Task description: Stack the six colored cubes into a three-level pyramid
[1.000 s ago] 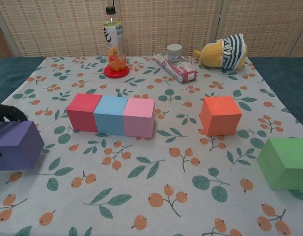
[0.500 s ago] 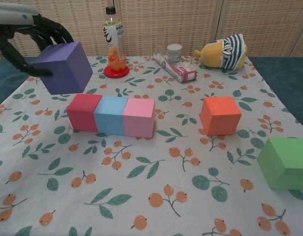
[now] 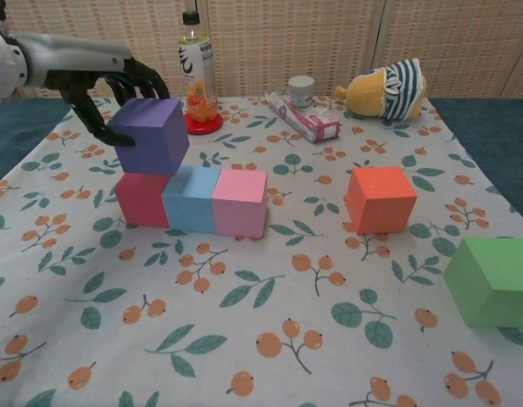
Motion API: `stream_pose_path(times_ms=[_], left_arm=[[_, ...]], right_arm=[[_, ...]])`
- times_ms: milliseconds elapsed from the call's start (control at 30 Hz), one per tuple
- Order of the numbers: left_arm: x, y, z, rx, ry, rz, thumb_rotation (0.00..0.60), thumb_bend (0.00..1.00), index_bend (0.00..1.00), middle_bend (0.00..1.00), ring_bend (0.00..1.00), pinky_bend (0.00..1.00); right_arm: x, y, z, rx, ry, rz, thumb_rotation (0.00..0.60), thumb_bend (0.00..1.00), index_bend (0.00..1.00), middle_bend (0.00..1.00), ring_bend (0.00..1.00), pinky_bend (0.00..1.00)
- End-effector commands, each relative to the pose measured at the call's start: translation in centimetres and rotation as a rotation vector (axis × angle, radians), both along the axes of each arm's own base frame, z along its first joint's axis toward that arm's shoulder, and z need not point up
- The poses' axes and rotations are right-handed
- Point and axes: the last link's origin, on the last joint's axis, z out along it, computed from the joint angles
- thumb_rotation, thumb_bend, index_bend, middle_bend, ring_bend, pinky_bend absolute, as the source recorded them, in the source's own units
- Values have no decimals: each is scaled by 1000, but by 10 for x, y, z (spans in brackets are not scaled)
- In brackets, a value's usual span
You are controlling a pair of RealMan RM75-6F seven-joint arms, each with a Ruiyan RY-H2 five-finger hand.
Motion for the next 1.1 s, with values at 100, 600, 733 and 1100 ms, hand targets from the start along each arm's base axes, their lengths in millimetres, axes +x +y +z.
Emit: stream_pose_path(times_ms=[100,600,733,1100], left_arm=[[-3,3,-8,-6,22,6,600,337,277,385,357,260],[1,7,-21,8,59,-9,600,335,273,383,349,248],[1,7,-25,2,65,-1,600,336,266,383,349,248],[4,7,-30,-3,68,11,600,337,257,367,334,244]], right_arm=[[0,1,1,-2,1,0,445,95,0,129,0,112],[-2,0,1,-2,4,-13,446,95,0,129,0,112],[-3,0,1,-2,3,-16,445,94,0,129,0,112],[-6,-1,1,-2,1,-22,445,95,0,129,0,112]])
